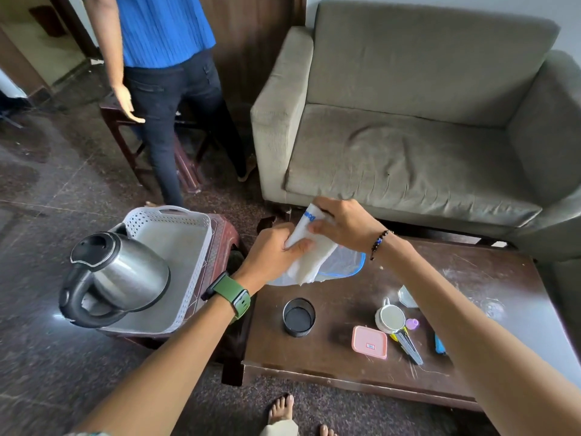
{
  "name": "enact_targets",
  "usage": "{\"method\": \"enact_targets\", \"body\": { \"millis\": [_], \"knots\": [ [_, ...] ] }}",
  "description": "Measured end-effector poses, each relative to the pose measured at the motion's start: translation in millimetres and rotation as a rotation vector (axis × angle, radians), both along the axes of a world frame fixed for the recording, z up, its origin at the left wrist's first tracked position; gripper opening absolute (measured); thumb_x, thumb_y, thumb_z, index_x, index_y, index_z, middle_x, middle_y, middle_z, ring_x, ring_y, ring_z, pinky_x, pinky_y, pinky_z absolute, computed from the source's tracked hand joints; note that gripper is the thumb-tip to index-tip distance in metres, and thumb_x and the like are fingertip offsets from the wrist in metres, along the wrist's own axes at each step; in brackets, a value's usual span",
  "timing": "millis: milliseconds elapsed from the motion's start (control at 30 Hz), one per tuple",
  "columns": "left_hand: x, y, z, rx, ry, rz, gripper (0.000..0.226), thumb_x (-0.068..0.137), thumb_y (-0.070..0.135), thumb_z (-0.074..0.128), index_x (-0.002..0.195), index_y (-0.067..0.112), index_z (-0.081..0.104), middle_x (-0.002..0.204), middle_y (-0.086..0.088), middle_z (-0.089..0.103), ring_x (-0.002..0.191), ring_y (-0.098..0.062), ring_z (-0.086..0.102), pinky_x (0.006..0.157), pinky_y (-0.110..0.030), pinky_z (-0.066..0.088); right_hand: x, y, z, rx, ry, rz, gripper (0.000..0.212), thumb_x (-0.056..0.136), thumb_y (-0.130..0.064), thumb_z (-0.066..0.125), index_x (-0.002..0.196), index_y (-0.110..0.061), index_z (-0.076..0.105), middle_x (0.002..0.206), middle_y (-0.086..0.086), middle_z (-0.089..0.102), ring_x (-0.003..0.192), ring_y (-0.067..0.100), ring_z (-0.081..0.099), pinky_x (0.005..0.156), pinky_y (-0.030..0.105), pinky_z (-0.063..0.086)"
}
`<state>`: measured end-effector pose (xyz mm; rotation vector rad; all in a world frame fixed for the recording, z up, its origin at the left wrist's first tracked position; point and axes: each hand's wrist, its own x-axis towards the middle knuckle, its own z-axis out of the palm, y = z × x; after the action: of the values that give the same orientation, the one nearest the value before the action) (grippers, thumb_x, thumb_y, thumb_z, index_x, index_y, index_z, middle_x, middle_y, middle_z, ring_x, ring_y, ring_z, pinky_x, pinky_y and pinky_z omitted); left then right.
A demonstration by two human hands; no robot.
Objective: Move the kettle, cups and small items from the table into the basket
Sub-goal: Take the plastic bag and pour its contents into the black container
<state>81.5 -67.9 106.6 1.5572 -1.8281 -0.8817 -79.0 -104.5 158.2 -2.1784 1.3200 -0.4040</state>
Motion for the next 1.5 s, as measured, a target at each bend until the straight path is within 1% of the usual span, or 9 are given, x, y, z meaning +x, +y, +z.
{"method": "enact_targets", "body": {
  "millis": [433, 600, 800, 1000, 1067, 1167, 1267, 1367, 1500],
  "knots": [
    [53, -17, -68, -0.092, -0.003, 0.159, 0.021, 0.079, -0.012, 0.049, 0.085, 0.001, 0.065, 0.089, -0.005, 0.056, 0.079, -0.016, 0.056, 0.070, -0.002, 0.043, -36, -5, -54, 0.146, -0.361, -0.488, 0.021, 0.086, 0.004, 0.053, 0.082, -0.016, 0.049, 0.069, 0.009, 0.059, 0.043, 0.022, 0.065, 0.045, 0.034, 0.055],
    [46, -39, -109, 0.125, 0.407, 0.456, 0.036, 0.077, -0.005, 0.043, 0.078, 0.028, 0.058, 0.094, -0.002, 0.063, 0.082, -0.020, 0.065, 0.077, -0.029, 0.055, -39, 14, -103, 0.234, -0.476, -0.623, 0.009, 0.084, 0.012, 0.051, 0.086, 0.003, 0.051, 0.061, 0.008, 0.059, 0.051, 0.032, 0.063, 0.058, 0.054, 0.056],
    [30, -64, -170, 0.354, 0.944, 0.776, 0.044, 0.081, -0.021, 0.040, 0.081, 0.018, 0.062, 0.100, -0.003, 0.061, 0.099, -0.024, 0.060, 0.078, -0.035, 0.056, -42, 31, -154, 0.283, -0.612, -0.712, 0.019, 0.089, 0.008, 0.052, 0.081, -0.009, 0.050, 0.077, 0.005, 0.063, 0.047, 0.008, 0.066, 0.040, 0.018, 0.052],
    [15, -61, -253, 0.485, 1.132, 0.934, 0.053, 0.078, -0.029, 0.030, 0.121, -0.007, 0.051, 0.131, -0.025, 0.048, 0.101, -0.030, 0.056, 0.085, -0.034, 0.053, -43, 34, -218, 0.366, -0.490, -0.659, 0.007, 0.089, 0.006, 0.054, 0.084, 0.003, 0.049, 0.076, 0.014, 0.065, 0.050, 0.014, 0.067, 0.047, 0.032, 0.058],
    [10, -52, -273, 0.517, 1.118, 0.948, 0.053, 0.077, -0.029, 0.032, 0.124, -0.009, 0.048, 0.133, -0.027, 0.047, 0.101, -0.029, 0.056, 0.087, -0.033, 0.054, -41, 38, -236, 0.378, -0.398, -0.648, 0.010, 0.088, 0.003, 0.055, 0.088, 0.011, 0.049, 0.079, 0.022, 0.063, 0.053, 0.021, 0.067, 0.050, 0.044, 0.058],
    [8, -35, -299, 0.564, 1.011, 0.916, 0.046, 0.081, -0.023, 0.034, 0.122, -0.007, 0.050, 0.117, -0.019, 0.056, 0.098, -0.024, 0.057, 0.086, -0.031, 0.053, -36, 45, -257, 0.338, -0.248, -0.583, 0.016, 0.087, 0.002, 0.054, 0.075, -0.008, 0.052, 0.066, 0.000, 0.053, 0.047, 0.007, 0.062, 0.040, 0.017, 0.050],
    [18, -20, -316, 0.587, 0.515, 0.826, 0.031, 0.083, -0.008, 0.048, 0.109, 0.005, 0.059, 0.106, -0.012, 0.059, 0.094, -0.024, 0.058, 0.075, -0.028, 0.052, -27, 52, -265, 0.266, -0.132, -0.521, 0.034, 0.086, 0.004, 0.052, 0.064, -0.019, 0.040, 0.060, -0.007, 0.043, 0.047, -0.006, 0.056, 0.039, 0.002, 0.035],
    [27, -8, -318, 0.539, 0.114, 0.664, 0.033, 0.080, -0.009, 0.049, 0.110, 0.000, 0.061, 0.115, -0.016, 0.057, 0.090, -0.023, 0.056, 0.061, -0.020, 0.052, -16, 57, -270, 0.143, -0.021, -0.423, 0.017, 0.083, 0.004, 0.055, 0.075, -0.011, 0.052, 0.062, -0.002, 0.048, 0.062, 0.019, 0.052, 0.055, 0.018, 0.045],
    [29, 3, -299, 0.474, 0.037, 0.617, 0.042, 0.079, -0.016, 0.044, 0.115, -0.002, 0.060, 0.129, -0.015, 0.051, 0.106, -0.020, 0.053, 0.080, -0.021, 0.042, -2, 51, -279, 0.044, 0.053, -0.267, 0.021, 0.080, 0.004, 0.055, 0.096, -0.001, 0.068, 0.087, 0.017, 0.068, 0.079, 0.036, 0.062, 0.067, 0.033, 0.047]
  ]
}}
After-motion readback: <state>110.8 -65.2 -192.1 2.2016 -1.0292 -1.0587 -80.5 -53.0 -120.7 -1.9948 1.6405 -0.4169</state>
